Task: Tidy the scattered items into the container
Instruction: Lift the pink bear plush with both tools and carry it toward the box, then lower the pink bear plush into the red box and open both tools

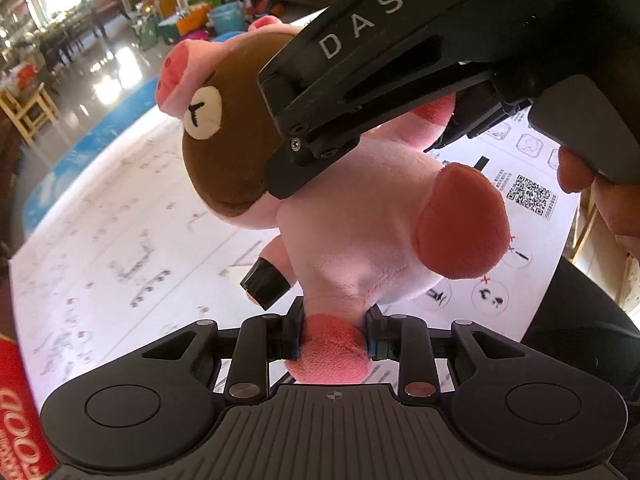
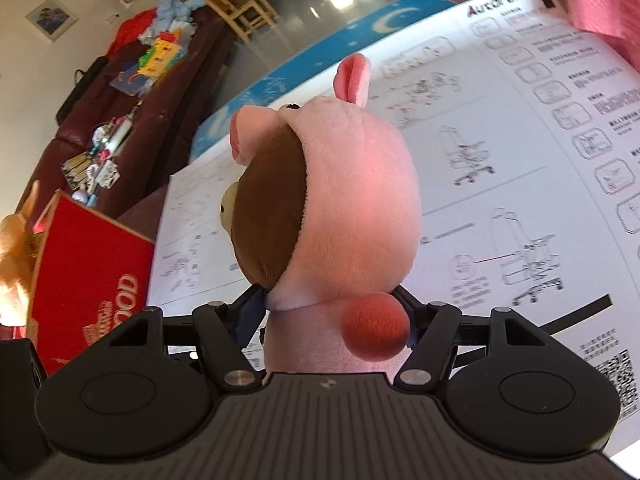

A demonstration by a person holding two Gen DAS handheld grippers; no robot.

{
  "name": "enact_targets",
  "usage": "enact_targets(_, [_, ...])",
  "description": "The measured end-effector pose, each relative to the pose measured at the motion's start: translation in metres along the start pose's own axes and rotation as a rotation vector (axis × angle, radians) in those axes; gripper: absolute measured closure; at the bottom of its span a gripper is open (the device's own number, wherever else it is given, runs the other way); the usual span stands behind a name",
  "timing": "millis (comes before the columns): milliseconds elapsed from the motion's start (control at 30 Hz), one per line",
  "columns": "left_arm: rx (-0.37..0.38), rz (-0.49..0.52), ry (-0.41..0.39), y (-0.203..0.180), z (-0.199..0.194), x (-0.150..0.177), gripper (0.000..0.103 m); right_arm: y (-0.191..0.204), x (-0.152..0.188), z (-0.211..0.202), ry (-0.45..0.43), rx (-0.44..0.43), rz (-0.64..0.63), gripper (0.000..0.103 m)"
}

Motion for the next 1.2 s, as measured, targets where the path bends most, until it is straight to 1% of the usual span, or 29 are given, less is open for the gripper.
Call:
enact_targets(167, [-0.039,0.003,-0.022,0.002,-0.022,0.007,0.076,0.023,0.003,-0.008,-0.009,-0.019,-0.035,0.032])
enact_targets(200, [-0.047,0.004,-0.025,0.001,-0.02,0.006,0.076,0.027,0.004,-0.009,-0.01,-0.021,-0.042,0.032])
enact_targets(267, [-0.061,0.0,-0.036,0.002,-0.029,0.009,0.076,0.037,0.005,-0.012,-0.013,-0.026,-0.057,0.032])
enact_targets(400, [-0.1,-0.003,-0.067,0.005,-0.053,0.015,0.076,0.06,0.01,-0.02,-0.029,-0.037,-0.1,0.032])
enact_targets(667, [-0.191,0.003,-0.117,0.027,-0.101,0.032,0.076,0.108,0.013,-0.036,-0.061,-0.095,-0.179,0.032])
enact_targets(767, [-0.234,-0.007,-0.139,0.034,-0.129,0.037,0.076,0.136,0.017,-0.041,-0.063,-0.128,-0.225,0.032])
enact_targets(967, [-0.34,-0.086,-0.175,0.055,-0.19,0.066,0.076,0.207,0.03,-0.057,-0.071,-0.236,-0.363,0.032])
enact_targets(1133, [-0.437,-0.164,-0.174,0.073,-0.241,0.103,0.075,0.274,0.052,-0.058,-0.032,-0.338,-0.493,0.032])
enact_targets(1200, [-0.482,-0.202,-0.164,0.071,-0.275,0.125,0.075,0.303,0.063,-0.056,-0.004,-0.381,-0.54,0.032])
Point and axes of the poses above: each gripper's, at about its wrist camera, not at the fingertips, and z roughly the way its jaws point, y to its left, x to its underside, the point moved 8 cm from there along z, roughly the way its jaws point, and after that the axes turned 1 degree about z, right-handed, at the moved point
